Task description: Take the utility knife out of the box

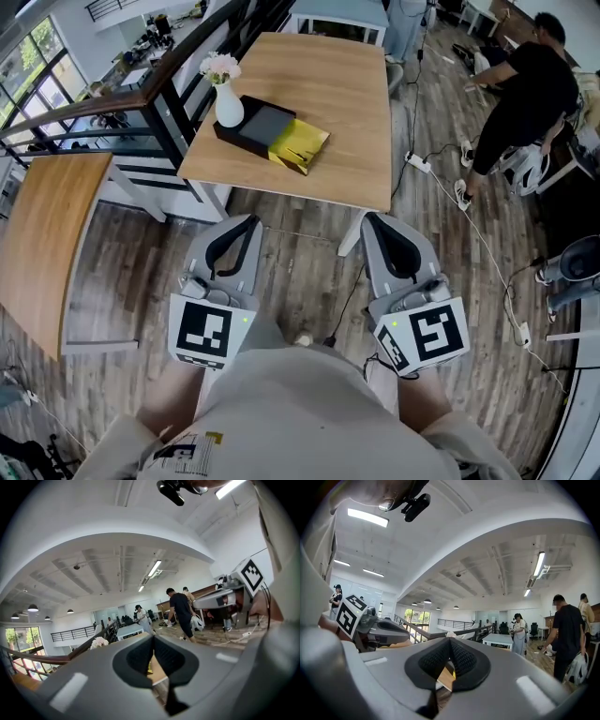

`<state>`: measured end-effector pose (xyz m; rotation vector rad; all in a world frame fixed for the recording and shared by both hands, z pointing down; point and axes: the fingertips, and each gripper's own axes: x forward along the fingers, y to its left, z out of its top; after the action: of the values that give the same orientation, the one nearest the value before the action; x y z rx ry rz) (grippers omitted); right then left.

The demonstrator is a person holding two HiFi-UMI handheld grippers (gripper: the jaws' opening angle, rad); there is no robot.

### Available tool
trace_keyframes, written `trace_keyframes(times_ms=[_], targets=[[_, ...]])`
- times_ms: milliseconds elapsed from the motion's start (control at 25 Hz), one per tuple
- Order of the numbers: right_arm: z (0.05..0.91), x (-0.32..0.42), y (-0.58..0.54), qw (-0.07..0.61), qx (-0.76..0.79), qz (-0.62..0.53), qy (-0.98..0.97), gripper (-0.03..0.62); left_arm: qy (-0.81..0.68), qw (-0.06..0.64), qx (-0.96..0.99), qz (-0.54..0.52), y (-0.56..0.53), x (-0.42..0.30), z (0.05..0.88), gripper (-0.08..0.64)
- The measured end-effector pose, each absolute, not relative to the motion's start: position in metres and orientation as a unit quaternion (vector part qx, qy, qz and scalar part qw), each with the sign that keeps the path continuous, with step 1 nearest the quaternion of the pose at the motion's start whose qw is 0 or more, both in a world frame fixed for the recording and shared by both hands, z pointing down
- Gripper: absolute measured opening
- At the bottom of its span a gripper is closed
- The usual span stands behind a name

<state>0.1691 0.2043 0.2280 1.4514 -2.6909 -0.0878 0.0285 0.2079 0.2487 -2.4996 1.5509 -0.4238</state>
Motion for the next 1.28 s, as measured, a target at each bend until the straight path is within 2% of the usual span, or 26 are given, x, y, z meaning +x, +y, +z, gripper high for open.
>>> trace_keyframes(times_ms=[680, 1280], targets=[[0.246, 0.147, 0.179, 0.06, 0.458, -0.027, -0.887, 0.001, 0.526, 0.064, -0.837, -0.136, 0.191, 0.016, 0.264, 0.002], [0.263, 0.114, 0.078, 0.084, 0.469, -0.006, -0.879, 0.002, 0.509, 0.042, -0.848, -0.142, 0.076, -0.015, 0.288, 0.002]])
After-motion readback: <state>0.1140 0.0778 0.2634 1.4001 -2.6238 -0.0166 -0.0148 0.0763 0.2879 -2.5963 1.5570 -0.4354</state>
